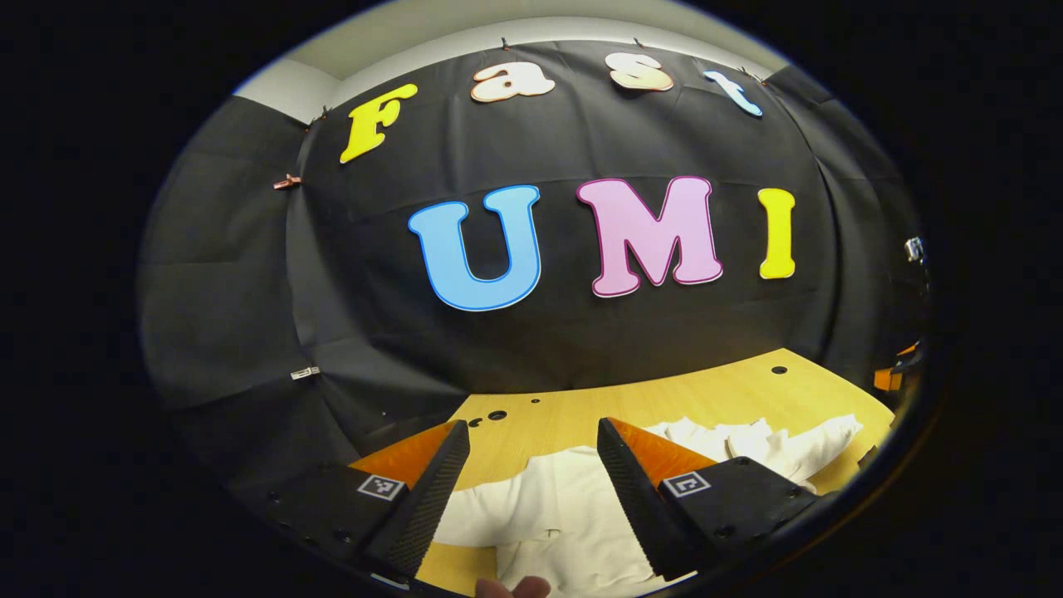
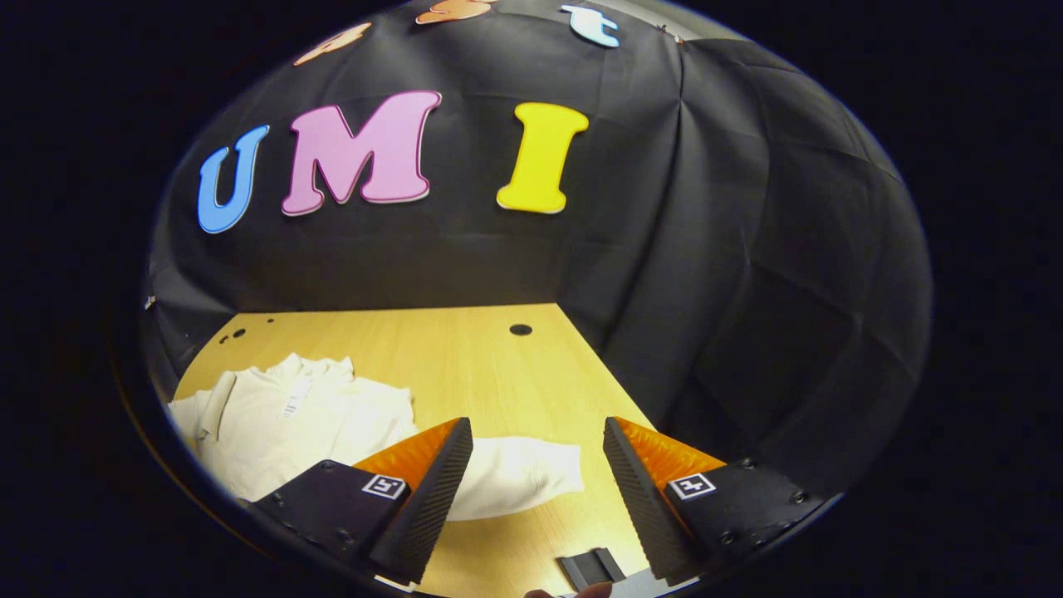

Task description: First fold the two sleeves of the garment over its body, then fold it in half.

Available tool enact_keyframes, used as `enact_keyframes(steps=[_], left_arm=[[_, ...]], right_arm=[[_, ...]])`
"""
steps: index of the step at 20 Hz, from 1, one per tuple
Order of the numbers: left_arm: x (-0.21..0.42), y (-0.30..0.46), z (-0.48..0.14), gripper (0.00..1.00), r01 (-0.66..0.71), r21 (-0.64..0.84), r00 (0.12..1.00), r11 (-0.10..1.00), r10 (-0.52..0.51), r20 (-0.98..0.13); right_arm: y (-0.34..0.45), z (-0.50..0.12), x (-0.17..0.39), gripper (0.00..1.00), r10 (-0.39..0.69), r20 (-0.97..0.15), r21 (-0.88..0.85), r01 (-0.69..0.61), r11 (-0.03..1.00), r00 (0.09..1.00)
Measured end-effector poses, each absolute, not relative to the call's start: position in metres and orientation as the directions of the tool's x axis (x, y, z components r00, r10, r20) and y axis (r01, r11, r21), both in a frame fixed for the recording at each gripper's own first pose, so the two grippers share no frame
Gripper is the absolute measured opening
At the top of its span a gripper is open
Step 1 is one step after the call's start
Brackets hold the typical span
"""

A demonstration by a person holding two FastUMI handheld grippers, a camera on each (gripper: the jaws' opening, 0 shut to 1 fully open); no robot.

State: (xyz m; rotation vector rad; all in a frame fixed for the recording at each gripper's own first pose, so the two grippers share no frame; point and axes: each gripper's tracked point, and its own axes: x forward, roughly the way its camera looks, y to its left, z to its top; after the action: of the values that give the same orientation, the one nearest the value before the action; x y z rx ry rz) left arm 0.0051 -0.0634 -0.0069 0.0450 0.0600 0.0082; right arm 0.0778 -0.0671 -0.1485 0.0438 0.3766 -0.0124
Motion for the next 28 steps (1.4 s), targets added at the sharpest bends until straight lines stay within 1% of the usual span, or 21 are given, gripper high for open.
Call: enact_keyframes(steps=[1,2,5,10,12,15,16,17,19,20,21,23,24,25,26,28], left_arm=[[0.005,-0.067,-0.009,0.99,-0.011,0.049,0.998,0.999,0.014,-0.065],[0.006,-0.071,-0.009,0.97,-0.015,0.051,0.997,0.999,0.018,-0.071],[0.008,-0.083,-0.012,0.97,-0.032,0.059,0.995,0.998,0.037,-0.088],[0.008,-0.098,-0.019,0.97,-0.07,0.037,0.989,0.997,0.074,-0.13],[0.006,-0.099,-0.025,0.99,-0.095,0.019,0.983,0.995,0.097,-0.156],[0.003,-0.095,-0.03,0.97,-0.139,0.019,0.972,0.99,0.14,-0.187],[0.001,-0.092,-0.031,0.97,-0.156,0.03,0.969,0.987,0.159,-0.191],[-0.001,-0.088,-0.03,0.97,-0.17,0.041,0.965,0.985,0.175,-0.194],[-0.006,-0.083,-0.029,0.97,-0.191,0.055,0.962,0.98,0.198,-0.19],[-0.007,-0.081,-0.029,0.97,-0.197,0.058,0.961,0.979,0.205,-0.186],[-0.008,-0.08,-0.028,0.97,-0.201,0.06,0.961,0.978,0.209,-0.184],[-0.008,-0.076,-0.03,0.97,-0.195,0.054,0.963,0.979,0.202,-0.18],[-0.007,-0.075,-0.032,0.97,-0.182,0.051,0.965,0.982,0.188,-0.18],[-0.005,-0.072,-0.032,0.97,-0.171,0.051,0.968,0.984,0.178,-0.18],[-0.004,-0.069,-0.034,0.97,-0.156,0.051,0.97,0.987,0.162,-0.179],[-0.001,-0.06,-0.031,0.97,-0.118,0.046,0.978,0.992,0.124,-0.168]], right_arm=[[-0.071,-0.164,0.082,0.98,0.004,-0.396,0.036,0.012,0.999,0.918],[-0.074,-0.178,0.089,0.97,0.012,-0.428,0.038,0.004,0.999,0.904],[-0.078,-0.218,0.109,0.97,0.043,-0.512,0.066,-0.01,0.998,0.858],[-0.081,-0.284,0.125,0.98,0.074,-0.643,0.097,-0.015,0.995,0.763],[-0.083,-0.304,0.131,0.98,0.083,-0.674,0.102,-0.019,0.995,0.734],[-0.084,-0.326,0.137,0.98,0.1,-0.712,0.117,-0.023,0.993,0.695],[-0.078,-0.331,0.135,0.98,0.124,-0.72,0.139,-0.034,0.99,0.683],[-0.078,-0.327,0.14,0.98,0.123,-0.704,0.147,-0.027,0.989,0.699],[-0.074,-0.328,0.14,0.89,0.149,-0.691,0.15,-0.061,0.987,0.707],[-0.071,-0.329,0.139,0.81,0.171,-0.684,0.154,-0.088,0.984,0.709],[-0.068,-0.326,0.14,0.62,0.186,-0.674,0.161,-0.103,0.981,0.715],[-0.066,-0.327,0.139,0.23,0.181,-0.683,0.181,-0.076,0.981,0.708],[-0.066,-0.326,0.138,0.15,0.176,-0.687,0.196,-0.053,0.979,0.705],[-0.064,-0.326,0.141,0.14,0.172,-0.688,0.22,-0.024,0.975,0.705],[-0.061,-0.318,0.136,0.1,0.172,-0.681,0.248,0.002,0.969,0.711],[-0.055,-0.299,0.133,0.1,0.166,-0.644,0.288,0.035,0.957,0.747]])
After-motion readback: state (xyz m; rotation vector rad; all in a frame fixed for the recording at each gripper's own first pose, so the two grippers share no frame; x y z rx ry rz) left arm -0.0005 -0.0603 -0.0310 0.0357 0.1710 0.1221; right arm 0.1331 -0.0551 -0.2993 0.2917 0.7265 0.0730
